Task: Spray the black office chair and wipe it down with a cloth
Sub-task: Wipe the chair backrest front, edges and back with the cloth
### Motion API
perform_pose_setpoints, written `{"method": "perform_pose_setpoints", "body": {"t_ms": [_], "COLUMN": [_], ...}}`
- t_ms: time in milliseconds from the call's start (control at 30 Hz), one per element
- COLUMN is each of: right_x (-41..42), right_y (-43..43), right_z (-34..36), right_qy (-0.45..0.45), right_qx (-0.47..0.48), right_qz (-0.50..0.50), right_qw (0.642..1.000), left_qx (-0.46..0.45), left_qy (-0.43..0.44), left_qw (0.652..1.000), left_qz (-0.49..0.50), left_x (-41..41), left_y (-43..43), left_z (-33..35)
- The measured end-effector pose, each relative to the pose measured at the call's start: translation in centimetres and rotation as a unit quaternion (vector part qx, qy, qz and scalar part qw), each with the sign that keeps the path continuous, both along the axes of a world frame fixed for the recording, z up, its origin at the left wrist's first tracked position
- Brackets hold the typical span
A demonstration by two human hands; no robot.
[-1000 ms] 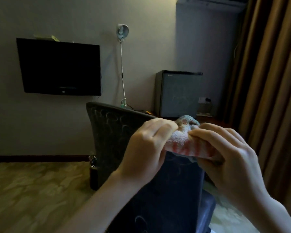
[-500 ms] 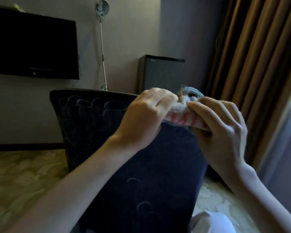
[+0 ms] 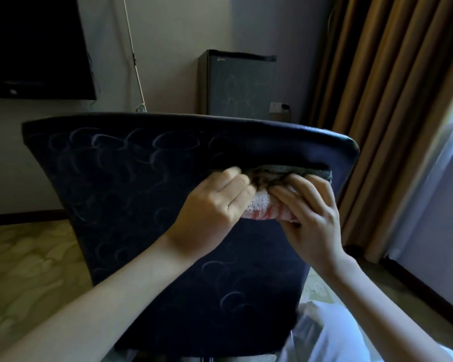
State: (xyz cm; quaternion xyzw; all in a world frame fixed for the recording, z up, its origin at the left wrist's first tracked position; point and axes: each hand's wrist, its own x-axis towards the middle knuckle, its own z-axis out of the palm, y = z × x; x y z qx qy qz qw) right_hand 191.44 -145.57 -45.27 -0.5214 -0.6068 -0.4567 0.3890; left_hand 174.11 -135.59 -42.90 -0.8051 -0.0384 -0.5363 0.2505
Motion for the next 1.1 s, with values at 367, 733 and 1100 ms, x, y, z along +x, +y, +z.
{"method": "perform_pose_setpoints", "body": {"t_ms": [367, 733, 1100], "right_x": [1.2, -1.2, -2.0], "right_y": [0.1, -0.9, -0.6], "right_z": [-11.3, 1.1, 5.2], "right_qy": [0.006, 0.021, -0.016], "right_qx": [-0.144, -0.042, 0.027], "right_qz": [0.027, 0.001, -0.004], "right_qw": [0.989, 0.999, 0.999], "left_qx": [-0.056, 0.010, -0.024], "left_qy": [0.099, -0.028, -0.006], "left_qw": [0.994, 1.000, 0.996], "left_qz": [0.002, 0.006, 0.091], "left_x": [0.1, 0.3, 0.0], "left_y": [1.1, -1.1, -3.4], "left_z": [-11.2, 0.5, 2.9]}}
